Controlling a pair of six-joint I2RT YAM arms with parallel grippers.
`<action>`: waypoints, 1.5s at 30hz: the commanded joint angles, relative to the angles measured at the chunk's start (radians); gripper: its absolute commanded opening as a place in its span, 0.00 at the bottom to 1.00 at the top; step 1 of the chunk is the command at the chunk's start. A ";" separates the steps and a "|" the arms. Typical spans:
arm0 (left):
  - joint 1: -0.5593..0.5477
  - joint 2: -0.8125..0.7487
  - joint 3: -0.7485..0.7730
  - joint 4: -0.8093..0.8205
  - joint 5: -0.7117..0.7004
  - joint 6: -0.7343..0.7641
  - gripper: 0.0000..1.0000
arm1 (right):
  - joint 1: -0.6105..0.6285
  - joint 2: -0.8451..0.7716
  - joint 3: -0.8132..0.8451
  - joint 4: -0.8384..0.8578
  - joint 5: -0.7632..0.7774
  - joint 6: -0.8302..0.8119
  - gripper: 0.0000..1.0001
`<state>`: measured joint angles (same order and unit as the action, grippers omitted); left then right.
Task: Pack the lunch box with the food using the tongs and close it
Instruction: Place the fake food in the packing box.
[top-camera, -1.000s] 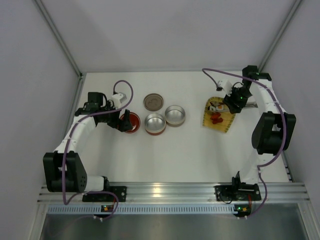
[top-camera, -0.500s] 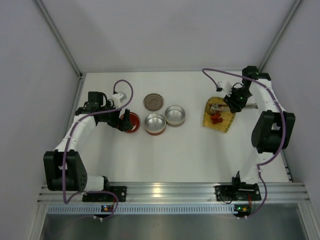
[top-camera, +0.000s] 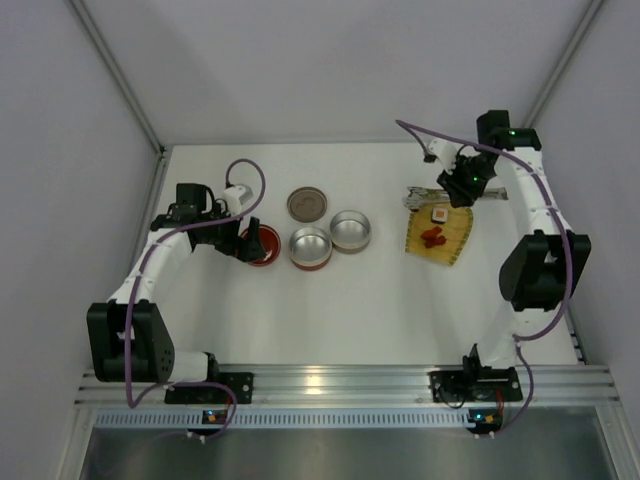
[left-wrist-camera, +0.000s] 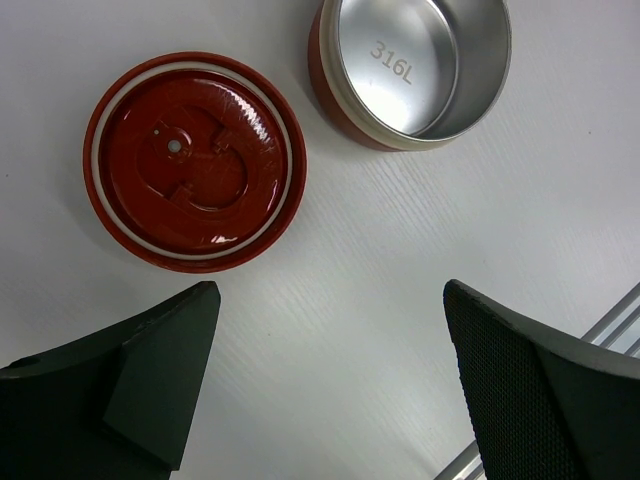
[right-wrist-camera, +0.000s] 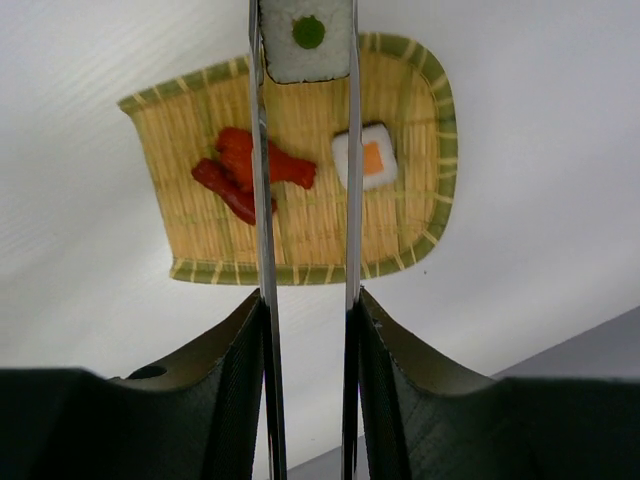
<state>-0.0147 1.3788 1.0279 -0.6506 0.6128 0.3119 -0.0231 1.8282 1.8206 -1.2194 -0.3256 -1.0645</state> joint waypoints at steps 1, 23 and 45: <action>0.009 -0.032 0.031 0.020 0.008 -0.031 0.98 | 0.153 -0.096 0.036 -0.054 -0.038 0.072 0.25; 0.167 0.057 0.026 0.005 0.114 -0.079 0.98 | 0.640 0.060 0.158 0.101 0.072 0.331 0.24; 0.167 0.077 0.004 0.026 0.110 -0.068 0.98 | 0.693 0.143 0.151 0.100 0.059 0.360 0.25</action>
<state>0.1490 1.4513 1.0374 -0.6498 0.6918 0.2310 0.6453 1.9568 1.9320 -1.1744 -0.2497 -0.7193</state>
